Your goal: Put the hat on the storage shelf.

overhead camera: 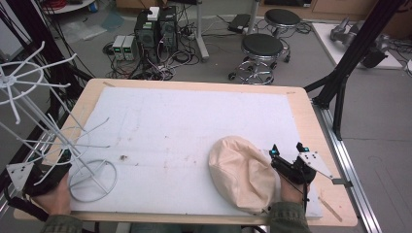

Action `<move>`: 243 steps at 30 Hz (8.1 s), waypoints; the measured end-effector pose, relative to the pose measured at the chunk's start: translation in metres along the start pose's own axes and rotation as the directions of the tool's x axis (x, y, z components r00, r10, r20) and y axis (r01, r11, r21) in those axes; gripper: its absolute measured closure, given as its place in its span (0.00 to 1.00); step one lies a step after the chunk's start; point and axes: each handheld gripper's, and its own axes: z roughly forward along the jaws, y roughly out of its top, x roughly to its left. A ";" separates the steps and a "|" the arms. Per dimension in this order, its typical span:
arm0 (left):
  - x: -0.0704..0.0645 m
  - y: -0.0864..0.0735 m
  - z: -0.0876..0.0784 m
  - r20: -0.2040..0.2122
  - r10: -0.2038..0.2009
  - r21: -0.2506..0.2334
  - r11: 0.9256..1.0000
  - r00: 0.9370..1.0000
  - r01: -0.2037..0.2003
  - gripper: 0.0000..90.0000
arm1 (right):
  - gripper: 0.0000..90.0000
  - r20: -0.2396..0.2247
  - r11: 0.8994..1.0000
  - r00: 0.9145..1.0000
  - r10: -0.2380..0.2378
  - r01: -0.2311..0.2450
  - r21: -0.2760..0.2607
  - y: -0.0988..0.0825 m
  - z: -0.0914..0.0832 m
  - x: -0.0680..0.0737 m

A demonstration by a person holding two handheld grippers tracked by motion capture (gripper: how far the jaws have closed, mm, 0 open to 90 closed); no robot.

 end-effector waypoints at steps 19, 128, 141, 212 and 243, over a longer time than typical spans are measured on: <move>0.003 0.000 0.000 -0.001 -0.002 0.006 1.000 1.000 0.002 0.26 | 0.12 -0.138 0.999 0.990 -0.032 0.035 0.021 0.034 0.009 0.021; 0.003 0.000 0.002 0.012 -0.003 0.012 1.000 1.000 0.003 0.26 | 0.85 -0.376 0.825 0.904 -0.203 0.365 0.432 0.015 0.064 0.053; 0.002 0.000 0.002 0.014 -0.004 0.015 1.000 1.000 0.003 0.26 | 0.84 -0.373 0.886 0.925 -0.076 0.235 0.400 0.021 0.059 0.039; -0.001 -0.001 0.002 0.022 -0.049 0.005 0.999 0.999 0.049 0.26 | 0.82 -0.720 0.961 0.694 0.020 -0.213 -0.179 0.176 0.009 0.093; -0.001 -0.001 0.003 0.036 -0.061 -0.005 0.998 0.997 0.061 0.26 | 0.82 -0.863 0.966 0.502 -0.059 -0.191 -0.176 0.260 0.032 0.252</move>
